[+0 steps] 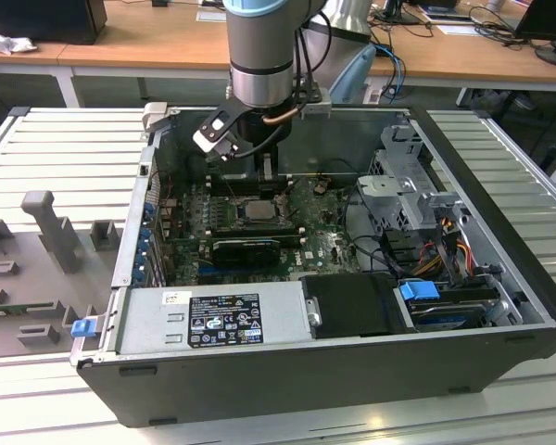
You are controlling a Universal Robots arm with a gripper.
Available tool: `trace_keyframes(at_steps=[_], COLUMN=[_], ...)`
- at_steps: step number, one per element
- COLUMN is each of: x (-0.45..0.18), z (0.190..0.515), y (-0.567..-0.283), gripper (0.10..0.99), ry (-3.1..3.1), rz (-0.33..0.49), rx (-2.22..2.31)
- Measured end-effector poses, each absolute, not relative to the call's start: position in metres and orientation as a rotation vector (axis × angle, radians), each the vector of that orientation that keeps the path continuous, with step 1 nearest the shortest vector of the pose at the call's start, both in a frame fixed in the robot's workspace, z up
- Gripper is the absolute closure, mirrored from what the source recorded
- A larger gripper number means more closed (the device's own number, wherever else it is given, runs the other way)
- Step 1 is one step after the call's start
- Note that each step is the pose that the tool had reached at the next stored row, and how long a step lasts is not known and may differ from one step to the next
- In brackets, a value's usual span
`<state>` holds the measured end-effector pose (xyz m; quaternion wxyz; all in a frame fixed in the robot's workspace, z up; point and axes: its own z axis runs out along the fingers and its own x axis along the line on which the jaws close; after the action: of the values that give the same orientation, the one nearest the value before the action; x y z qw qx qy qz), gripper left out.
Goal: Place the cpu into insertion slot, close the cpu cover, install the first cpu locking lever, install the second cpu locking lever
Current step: 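Close the cpu cover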
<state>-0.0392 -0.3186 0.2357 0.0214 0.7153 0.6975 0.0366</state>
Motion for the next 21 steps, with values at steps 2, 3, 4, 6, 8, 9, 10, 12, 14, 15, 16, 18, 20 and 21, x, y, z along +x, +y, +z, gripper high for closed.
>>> trace_keyframes(at_steps=[2, 3, 4, 6, 8, 9, 10, 12, 14, 15, 16, 18, 20, 21], x=[-0.039, -0.039, -0.039, -0.039, -0.039, -0.039, -0.039, -0.039, -0.039, -0.039, -0.039, -0.039, -0.039, -0.039], z=[0.236, 0.237, 0.237, 0.240, 0.243, 0.243, 0.244, 0.245, 0.246, 0.247, 0.247, 0.249, 0.251, 0.252], y=[-0.319, -0.319, -0.319, -0.319, -0.319, -0.319, -0.319, -0.319, -0.319, -0.319, -0.319, -0.319, -0.319, -0.319], gripper=[0.980, 0.980, 0.980, 0.980, 0.980, 0.980, 0.980, 0.980, 0.980, 0.980, 0.980, 0.980, 0.980, 0.980], ry=[2.162, 2.162, 2.162, 2.162, 2.161, 2.161, 2.161, 2.161, 2.161, 2.160, 2.160, 2.160, 2.160, 2.160], rz=[0.113, 0.114, 0.113, 0.113, 0.113, 0.113, 0.113, 0.113, 0.113, 0.113, 0.113, 0.113, 0.113, 0.113], rx=[2.217, 2.217, 2.217, 2.217, 2.218, 2.218, 2.218, 2.218, 2.218, 2.218, 2.218, 2.219, 2.219, 2.219])
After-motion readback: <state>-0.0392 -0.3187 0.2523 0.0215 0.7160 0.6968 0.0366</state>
